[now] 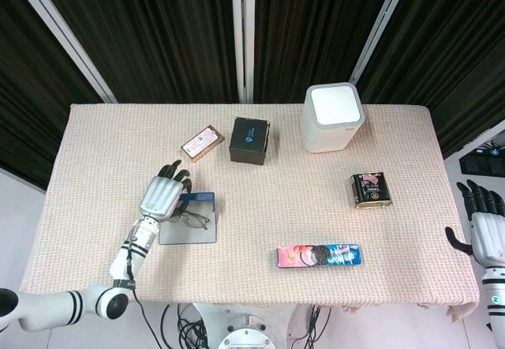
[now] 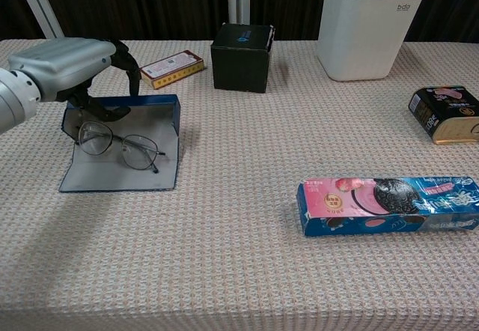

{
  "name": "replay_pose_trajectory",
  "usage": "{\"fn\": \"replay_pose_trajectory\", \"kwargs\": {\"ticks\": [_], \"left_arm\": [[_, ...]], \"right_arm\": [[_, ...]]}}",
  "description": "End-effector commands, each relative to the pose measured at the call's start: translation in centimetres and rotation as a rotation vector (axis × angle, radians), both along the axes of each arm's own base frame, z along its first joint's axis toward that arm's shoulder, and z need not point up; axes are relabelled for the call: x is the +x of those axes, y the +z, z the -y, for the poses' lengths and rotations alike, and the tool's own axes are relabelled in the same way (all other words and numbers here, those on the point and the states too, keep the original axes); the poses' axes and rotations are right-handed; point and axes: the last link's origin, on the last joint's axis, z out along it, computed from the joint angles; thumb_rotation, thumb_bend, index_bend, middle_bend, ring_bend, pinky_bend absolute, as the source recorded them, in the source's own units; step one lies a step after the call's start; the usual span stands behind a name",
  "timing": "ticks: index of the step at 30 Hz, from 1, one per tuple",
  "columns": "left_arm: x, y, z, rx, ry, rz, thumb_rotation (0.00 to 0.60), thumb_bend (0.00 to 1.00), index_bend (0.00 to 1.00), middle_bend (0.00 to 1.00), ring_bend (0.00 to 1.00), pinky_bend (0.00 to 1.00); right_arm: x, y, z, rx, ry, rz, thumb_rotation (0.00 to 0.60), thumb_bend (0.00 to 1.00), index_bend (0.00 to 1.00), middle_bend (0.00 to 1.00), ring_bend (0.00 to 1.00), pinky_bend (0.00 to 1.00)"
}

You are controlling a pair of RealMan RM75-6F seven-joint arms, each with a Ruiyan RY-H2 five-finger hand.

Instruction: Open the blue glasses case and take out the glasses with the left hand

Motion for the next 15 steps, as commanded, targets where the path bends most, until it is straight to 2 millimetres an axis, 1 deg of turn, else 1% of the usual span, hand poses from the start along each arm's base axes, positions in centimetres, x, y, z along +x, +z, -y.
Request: {"fn": "replay_pose_trajectory", "kwargs": {"ticks": [1,10,15], "left_arm": [[-0.02,-0.2,0.04,0.026,-0.036,-0.004,0.6,0.38,0.52,0.24,0.05,0.18],[-0.44,-0.5,-0.31,0.065,-0.083,-0.043,0.6,0.38,0.52,0.25,0.05,0.17],[-0.75,-0.67,-0.74,0.066,-0.072,-0.042,0.6,0.38,0.52,0.25,0.05,0.17]], "right_arm": [[-0.02,0.02,-0.01,-0.001,-0.001,0.0,0.6,0.28,0.0,0.0,0.0,0.0],[-0.05,-0.23,0.04,0.007,-0.003,0.0,0.6,0.28,0.0,0.0,0.0,0.0],[-0.08,-0.18,0.02,0.006,-0.005,0.0,0.6,0.28,0.0,0.0,0.0,0.0]]}}
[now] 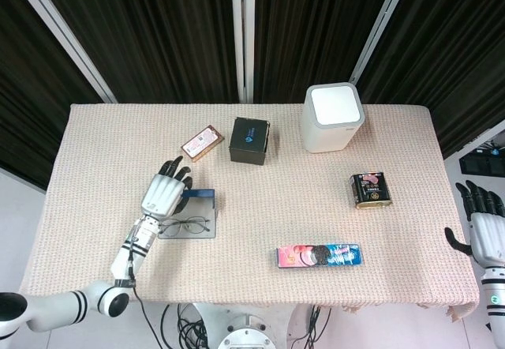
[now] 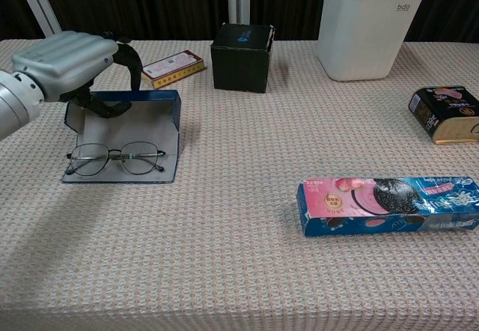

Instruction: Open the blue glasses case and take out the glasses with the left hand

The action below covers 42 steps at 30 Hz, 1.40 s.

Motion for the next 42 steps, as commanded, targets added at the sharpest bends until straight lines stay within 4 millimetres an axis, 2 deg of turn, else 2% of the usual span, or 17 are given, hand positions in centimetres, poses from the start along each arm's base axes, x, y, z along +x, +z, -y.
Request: {"fn": "replay_pose_trajectory", "kwargs": {"ticks": [1,2,4,6,8,11,16,20,23,26,33,42], "left_arm": [[-0.2,-0.1,-0.3,-0.007,0.012,0.005,0.6,0.38,0.5,0.24,0.05,0.17],[-0.3,-0.2,-0.4,-0.018,0.021,0.008,0.6,0.38,0.48,0.24,0.05,0.17],[-0.4,-0.1,-0.5,-0.031,0.031,0.011,0.6,0.34,0.36,0.23,0.05,0.17],[-0.5,0.0,-0.6,-0.035,0.034,0.009,0.6,0.25,0.16,0.2,0.05,0.17],[-0.5,0.1,-0.7,-0.034,0.035,0.01,0.6,0.2,0.06,0.17,0.05,0.17],[-0.4,0.3,-0.7,-0.022,0.031,0.02,0.6,0.17,0.0,0.14,0.05,0.17],[0.0,1.1,-0.3,-0.02,0.046,0.073,0.6,0.17,0.03,0.11,0.05,0.17],[0.4,2.4,1.3,-0.047,0.076,0.091,0.6,0.26,0.16,0.12,0.06,0.18],[-0.1,3.1,3.6,-0.052,0.107,0.073,0.6,0.31,0.27,0.18,0.1,0.25],[-0.6,2.8,5.3,-0.066,0.129,0.07,0.6,0.32,0.3,0.23,0.14,0.29],[-1.4,1.5,8.0,-0.091,0.121,0.062,0.6,0.32,0.33,0.26,0.16,0.3],[-1.2,-0.2,8.2,-0.118,0.113,0.093,0.6,0.31,0.34,0.27,0.16,0.31]], "right_arm": [[0.0,0.0,0.0,-0.001,0.0,0.0,0.6,0.28,0.0,0.0,0.0,0.0],[0.0,0.0,0.0,0.0,-0.001,0.0,0.6,0.28,0.0,0.0,0.0,0.0],[0.0,0.0,0.0,-0.001,-0.001,0.0,0.6,0.28,0.0,0.0,0.0,0.0],[0.0,0.0,-0.1,-0.001,-0.001,0.0,0.6,0.28,0.0,0.0,0.0,0.0],[0.0,0.1,0.0,-0.002,0.0,-0.001,0.6,0.28,0.0,0.0,0.0,0.0],[0.1,0.1,0.0,-0.002,0.002,-0.001,0.6,0.28,0.0,0.0,0.0,0.0],[0.2,0.1,0.0,-0.001,0.006,-0.001,0.6,0.28,0.0,0.0,0.0,0.0],[0.1,0.2,0.1,-0.004,0.005,0.001,0.6,0.28,0.0,0.0,0.0,0.0],[0.0,0.2,0.2,-0.005,0.004,0.005,0.6,0.28,0.0,0.0,0.0,0.0],[0.0,0.2,0.3,0.001,0.006,0.005,0.6,0.28,0.0,0.0,0.0,0.0],[0.2,0.2,0.1,0.009,0.009,0.004,0.6,0.28,0.0,0.0,0.0,0.0],[0.2,0.0,0.0,0.012,0.01,0.007,0.6,0.28,0.0,0.0,0.0,0.0]]}}
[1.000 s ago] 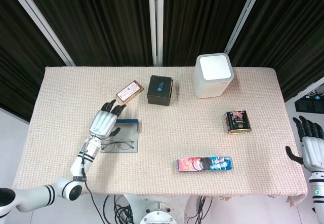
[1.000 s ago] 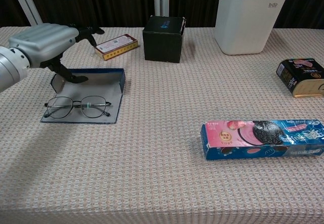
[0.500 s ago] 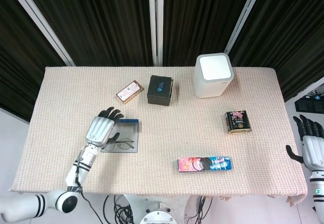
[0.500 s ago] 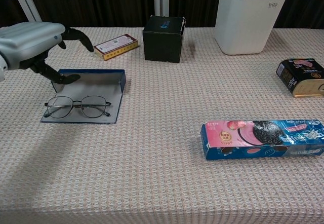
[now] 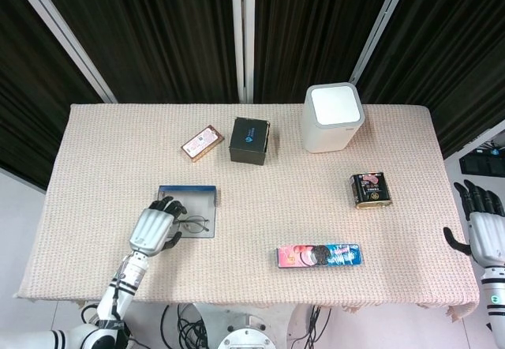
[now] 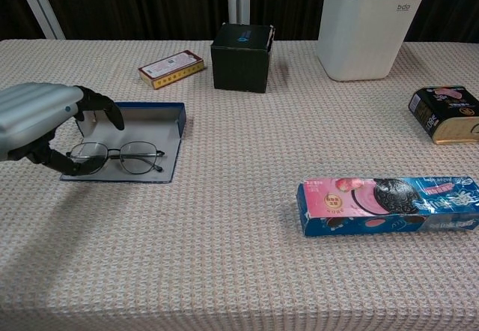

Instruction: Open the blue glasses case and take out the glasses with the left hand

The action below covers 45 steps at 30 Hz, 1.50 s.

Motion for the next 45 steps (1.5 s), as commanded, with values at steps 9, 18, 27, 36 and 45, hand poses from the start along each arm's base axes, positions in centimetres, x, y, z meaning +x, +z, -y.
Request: {"fn": "replay_pose_trajectory", "kwargs": {"ticks": [9,18,27,36,45], "left_arm": [[0.1,-1.7,-0.8,-0.015,0.011,-0.018,0.6,0.31,0.36,0.27,0.17,0.31],[-0.5,-2.4,-1.2,-0.02,0.043,-0.042,0.6,0.32,0.38,0.28,0.18,0.3],[-0.4,-2.7,-1.2,-0.03,0.039,-0.045,0.6,0.44,0.51,0.3,0.19,0.3],[-0.5,-2.7,-0.9,-0.04,0.033,-0.054,0.6,0.48,0.58,0.31,0.19,0.3],[0.0,-2.2,-0.2,-0.028,0.004,-0.034,0.6,0.48,0.68,0.38,0.22,0.31]], "right_arm": [[-0.2,0.1,-0.1,-0.001,-0.006,-0.001,0.6,0.28,0.0,0.0,0.0,0.0],[-0.7,0.0,0.0,0.004,-0.022,0.0,0.6,0.28,0.0,0.0,0.0,0.0],[-0.6,0.0,0.0,0.004,-0.019,-0.002,0.6,0.28,0.0,0.0,0.0,0.0],[-0.5,0.1,-0.1,0.002,-0.018,-0.002,0.6,0.28,0.0,0.0,0.0,0.0],[-0.5,0.2,-0.1,0.0,-0.017,-0.003,0.6,0.28,0.0,0.0,0.0,0.0]]}}
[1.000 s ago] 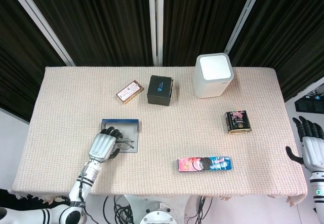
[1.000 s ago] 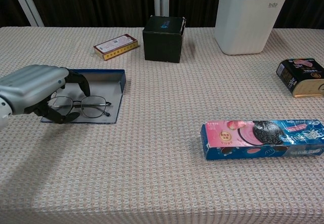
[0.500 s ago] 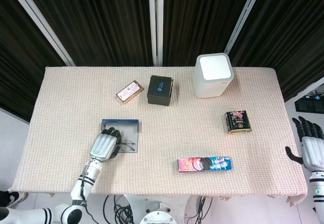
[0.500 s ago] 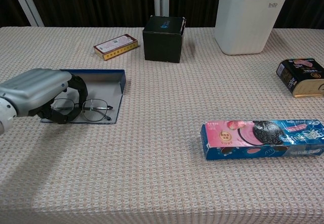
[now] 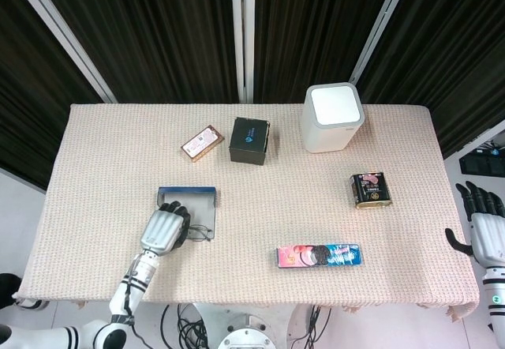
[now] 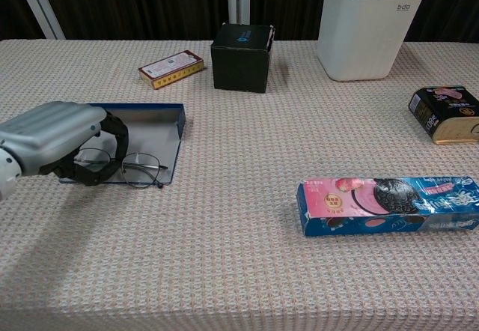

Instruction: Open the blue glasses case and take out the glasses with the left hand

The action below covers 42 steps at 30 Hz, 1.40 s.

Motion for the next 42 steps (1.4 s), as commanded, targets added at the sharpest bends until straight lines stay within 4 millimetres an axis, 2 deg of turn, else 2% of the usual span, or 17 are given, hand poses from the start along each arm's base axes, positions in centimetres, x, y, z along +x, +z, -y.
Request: {"fn": "replay_pose_trajectory", "kwargs": {"ticks": [1,16,29,42], "left_arm": [[0.1,0.2,0.3,0.004,-0.01,0.007,0.6,0.48,0.68,0.38,0.23,0.31],[1.0,1.8,2.0,0.048,-0.076,0.045,0.6,0.48,0.72,0.41,0.25,0.31],[0.7,4.2,5.5,0.024,-0.116,0.017,0.6,0.48,0.73,0.42,0.26,0.31],[-0.5,3.9,8.0,-0.055,-0.089,-0.07,0.6,0.48,0.74,0.43,0.26,0.3]], "right_arm": [[0.0,0.1,0.0,-0.002,0.0,0.0,0.6,0.28,0.0,0.0,0.0,0.0],[0.2,0.1,0.0,-0.004,0.008,0.001,0.6,0.28,0.0,0.0,0.0,0.0],[0.4,0.1,-0.1,-0.005,0.013,-0.002,0.6,0.28,0.0,0.0,0.0,0.0],[0.6,-0.1,-0.2,0.001,0.018,-0.005,0.6,0.28,0.0,0.0,0.0,0.0]]}}
